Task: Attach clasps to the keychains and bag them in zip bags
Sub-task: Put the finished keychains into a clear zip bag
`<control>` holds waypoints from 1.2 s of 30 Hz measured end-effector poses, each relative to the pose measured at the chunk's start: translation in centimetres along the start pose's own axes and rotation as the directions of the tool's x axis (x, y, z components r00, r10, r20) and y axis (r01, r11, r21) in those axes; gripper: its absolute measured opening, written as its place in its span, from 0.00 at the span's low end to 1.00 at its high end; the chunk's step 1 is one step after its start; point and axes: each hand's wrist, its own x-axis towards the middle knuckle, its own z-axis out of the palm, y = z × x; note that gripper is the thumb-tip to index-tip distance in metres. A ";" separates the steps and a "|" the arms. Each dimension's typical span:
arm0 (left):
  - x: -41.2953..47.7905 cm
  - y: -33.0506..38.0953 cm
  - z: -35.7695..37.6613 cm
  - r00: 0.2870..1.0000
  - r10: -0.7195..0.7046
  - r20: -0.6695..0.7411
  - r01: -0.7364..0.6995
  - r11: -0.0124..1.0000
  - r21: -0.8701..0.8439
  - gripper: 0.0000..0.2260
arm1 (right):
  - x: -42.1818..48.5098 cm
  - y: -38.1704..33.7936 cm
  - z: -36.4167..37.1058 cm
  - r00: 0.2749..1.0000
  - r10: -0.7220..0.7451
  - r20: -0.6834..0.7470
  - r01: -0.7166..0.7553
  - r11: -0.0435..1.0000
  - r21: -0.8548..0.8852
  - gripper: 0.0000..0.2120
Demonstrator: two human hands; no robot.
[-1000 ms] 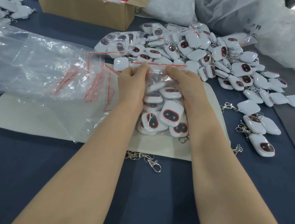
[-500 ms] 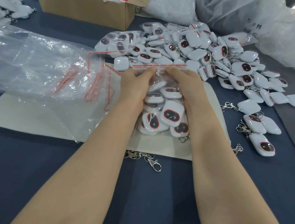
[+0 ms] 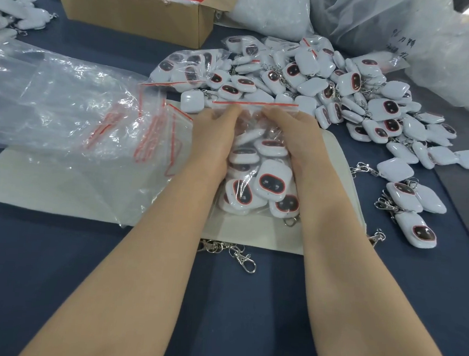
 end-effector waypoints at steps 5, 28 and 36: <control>0.0 -0.3 -0.1 1.000 0.008 -0.017 -0.009 0.999 -0.051 0.06 | 0.0 0.0 -0.1 1.000 -0.016 0.008 0.016 1.000 -0.013 0.08; -0.2 0.0 0.0 1.000 -0.009 0.013 0.009 1.000 -0.018 0.05 | 0.1 0.1 0.0 0.999 0.022 0.048 -0.022 1.000 -0.004 0.10; 0.3 -0.2 0.2 0.999 0.052 0.013 -0.053 0.998 0.018 0.06 | 0.0 0.1 0.2 1.000 0.029 0.008 -0.030 0.999 0.023 0.15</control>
